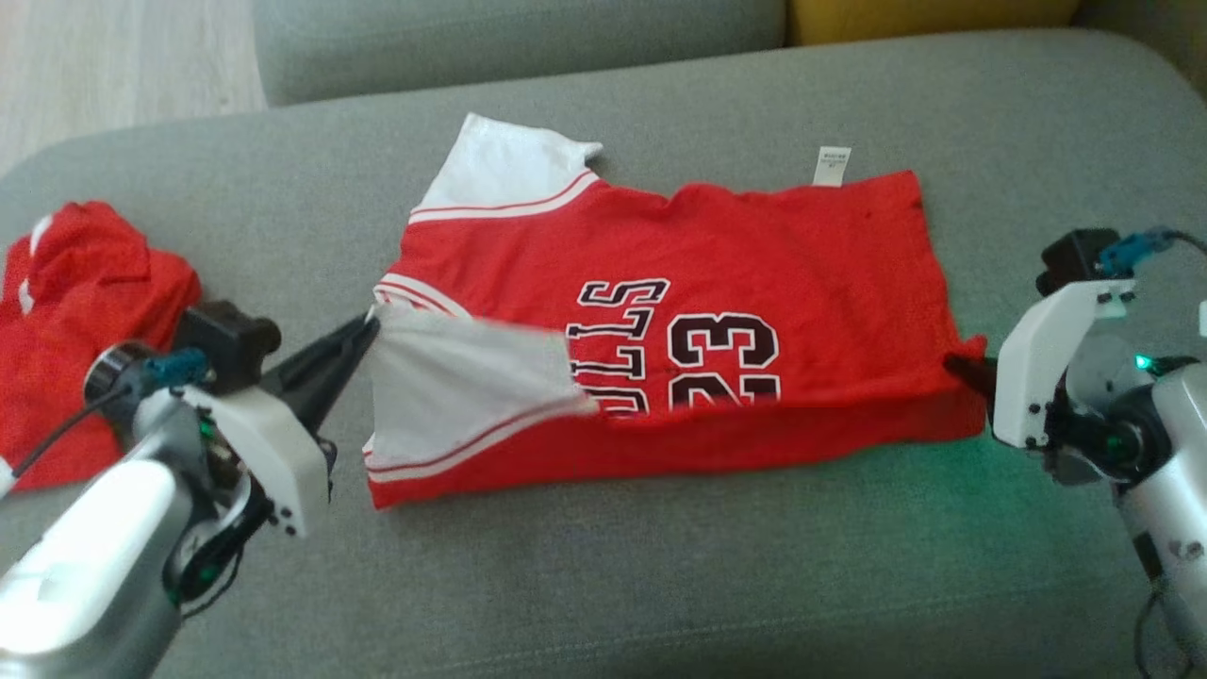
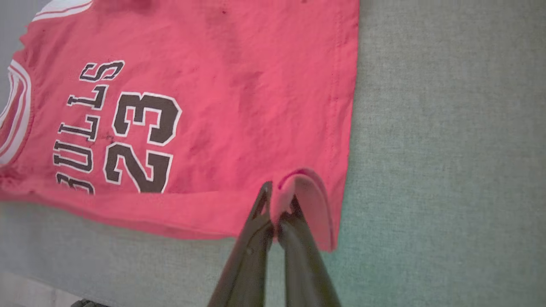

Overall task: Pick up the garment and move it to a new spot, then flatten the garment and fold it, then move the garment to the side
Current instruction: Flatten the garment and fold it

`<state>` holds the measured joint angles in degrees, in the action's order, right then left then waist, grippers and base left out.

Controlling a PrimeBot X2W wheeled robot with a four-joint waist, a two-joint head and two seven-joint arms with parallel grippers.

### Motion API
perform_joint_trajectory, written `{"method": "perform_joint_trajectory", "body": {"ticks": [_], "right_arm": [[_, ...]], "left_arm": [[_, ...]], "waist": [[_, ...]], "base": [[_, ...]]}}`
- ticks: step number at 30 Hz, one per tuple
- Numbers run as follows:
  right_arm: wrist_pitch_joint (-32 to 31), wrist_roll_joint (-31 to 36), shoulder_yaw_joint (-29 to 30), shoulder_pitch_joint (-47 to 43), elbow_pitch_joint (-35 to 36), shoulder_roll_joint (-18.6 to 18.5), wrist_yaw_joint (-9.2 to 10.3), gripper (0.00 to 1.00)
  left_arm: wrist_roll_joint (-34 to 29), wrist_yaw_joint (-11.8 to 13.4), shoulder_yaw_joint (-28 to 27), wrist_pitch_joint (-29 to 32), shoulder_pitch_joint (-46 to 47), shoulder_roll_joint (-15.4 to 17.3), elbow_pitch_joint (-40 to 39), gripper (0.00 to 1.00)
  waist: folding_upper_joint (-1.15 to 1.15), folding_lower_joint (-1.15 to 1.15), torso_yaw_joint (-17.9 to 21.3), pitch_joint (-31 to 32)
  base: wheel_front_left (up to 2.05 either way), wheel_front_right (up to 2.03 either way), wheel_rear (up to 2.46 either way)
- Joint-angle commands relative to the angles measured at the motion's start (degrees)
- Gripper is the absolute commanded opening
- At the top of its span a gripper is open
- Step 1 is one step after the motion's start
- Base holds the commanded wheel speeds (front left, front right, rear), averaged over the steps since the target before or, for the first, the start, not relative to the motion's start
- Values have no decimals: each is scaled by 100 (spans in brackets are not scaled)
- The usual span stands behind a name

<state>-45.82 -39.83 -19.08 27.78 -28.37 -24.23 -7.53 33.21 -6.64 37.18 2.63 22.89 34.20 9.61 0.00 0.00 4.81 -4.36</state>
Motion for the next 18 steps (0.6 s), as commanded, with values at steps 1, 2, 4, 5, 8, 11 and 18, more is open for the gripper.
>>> {"method": "perform_joint_trajectory", "body": {"ticks": [1, 2, 4, 5, 8, 11, 18], "right_arm": [[85, 33, 2, 242, 135, -38, 4, 0], [135, 35, -12, 293, 75, -21, 4, 0], [228, 34, -57, 379, -32, 0, 4, 0], [280, 32, -71, 422, -91, 9, 4, 0], [430, 24, -137, 540, -254, 46, 4, 0], [520, 3, -233, 649, -405, 95, 4, 0], [1026, 54, -433, 886, -708, 179, 4, 100]], "left_arm": [[-62, -15, -256, -83, 408, 178, -63, 0], [-81, -20, -240, -120, 480, 153, 30, 0], [-127, -31, -187, -182, 618, 107, 217, 0], [-146, -36, -160, -212, 687, 82, 308, 0], [-202, -49, -67, -289, 884, 7, 592, 0], [-289, -60, 58, -360, 1068, -51, 880, 0], [-548, 76, 218, -641, 1500, -263, 1639, 100]], "waist": [[0, 0, 21, -91], [0, 0, 27, -127], [0, 0, 38, -197], [0, 0, 43, -231], [0, 0, 57, -322], [0, 0, 77, -414], [0, 0, 64, -596]], "base": [[0, 0, 0], [0, 0, 0], [0, 0, 0], [0, 0, 0], [0, 0, 0], [0, 0, 0], [0, 0, 0]]}}
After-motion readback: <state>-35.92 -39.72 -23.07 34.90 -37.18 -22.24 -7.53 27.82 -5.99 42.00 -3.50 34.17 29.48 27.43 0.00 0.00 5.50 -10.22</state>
